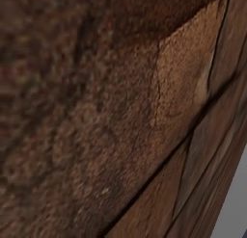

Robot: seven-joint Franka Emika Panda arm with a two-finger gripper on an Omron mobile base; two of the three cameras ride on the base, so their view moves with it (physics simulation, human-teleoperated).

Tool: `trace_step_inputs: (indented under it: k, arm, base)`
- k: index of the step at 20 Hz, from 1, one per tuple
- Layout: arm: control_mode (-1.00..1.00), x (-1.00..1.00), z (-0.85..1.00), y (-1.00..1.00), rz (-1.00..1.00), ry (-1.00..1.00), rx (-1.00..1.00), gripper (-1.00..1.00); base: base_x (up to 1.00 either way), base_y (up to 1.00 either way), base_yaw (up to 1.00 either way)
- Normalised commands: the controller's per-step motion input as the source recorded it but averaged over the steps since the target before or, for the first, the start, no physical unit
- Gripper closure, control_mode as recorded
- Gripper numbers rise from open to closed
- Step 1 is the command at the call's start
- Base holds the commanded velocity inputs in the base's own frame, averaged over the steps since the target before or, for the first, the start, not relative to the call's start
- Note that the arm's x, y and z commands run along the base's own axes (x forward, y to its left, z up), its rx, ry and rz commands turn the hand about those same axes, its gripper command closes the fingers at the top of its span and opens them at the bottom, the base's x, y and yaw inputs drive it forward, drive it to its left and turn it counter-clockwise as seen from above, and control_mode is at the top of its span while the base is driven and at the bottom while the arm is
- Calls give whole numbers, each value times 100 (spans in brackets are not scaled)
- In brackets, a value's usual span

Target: Transport the steak from the fridge to the microwave and turn on the microwave.

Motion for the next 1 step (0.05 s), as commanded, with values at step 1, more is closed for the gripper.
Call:
trace_step_inputs:
  k: [1]
  arm:
    - [-100,39,-18,-53,0,-15,2,100]
  base:
    - [0,0,0]
